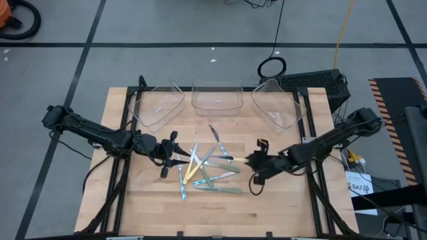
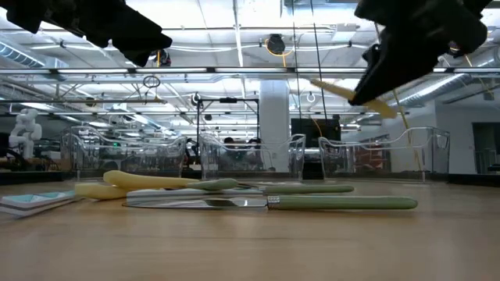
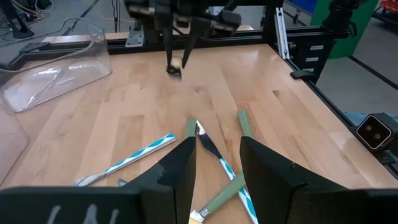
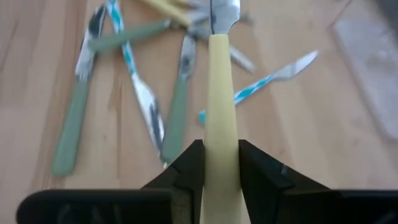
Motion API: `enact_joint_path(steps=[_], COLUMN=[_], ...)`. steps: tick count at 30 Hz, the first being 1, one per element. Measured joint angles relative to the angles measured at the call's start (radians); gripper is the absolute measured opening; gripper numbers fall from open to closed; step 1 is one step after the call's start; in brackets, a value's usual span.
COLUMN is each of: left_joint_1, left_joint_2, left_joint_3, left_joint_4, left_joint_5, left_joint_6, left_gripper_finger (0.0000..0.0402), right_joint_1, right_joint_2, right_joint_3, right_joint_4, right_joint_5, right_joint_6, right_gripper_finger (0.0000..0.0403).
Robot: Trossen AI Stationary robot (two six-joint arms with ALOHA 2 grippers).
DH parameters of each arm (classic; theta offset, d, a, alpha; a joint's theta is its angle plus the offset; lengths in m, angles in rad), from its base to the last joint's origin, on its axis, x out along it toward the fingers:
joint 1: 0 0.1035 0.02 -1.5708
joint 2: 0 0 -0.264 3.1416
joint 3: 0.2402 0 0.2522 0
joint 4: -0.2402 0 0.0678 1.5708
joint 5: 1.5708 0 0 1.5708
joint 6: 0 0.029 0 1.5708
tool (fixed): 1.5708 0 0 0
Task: Sort silverware by color (type)
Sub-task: Put the right yellow table knife into the center transparent bin
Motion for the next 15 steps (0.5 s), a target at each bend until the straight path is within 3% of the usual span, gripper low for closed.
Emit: enact_joint_path(steps=[15], left_joint_1=[0.0], left_joint_2=[0.0], left_joint_3=[0.0], left_joint_4=[0.1], left_joint_5=[-0.001], left_joint_6=[0.059], left_gripper_finger=[0.0134], right_joint_1=[0.068], right_joint_2=[-0.04], right_joint_3=[0.102], right_joint_4=[-0.003], right_joint_5=[0.311], right_joint_6=[-0.118], right_gripper_finger=[0.0074])
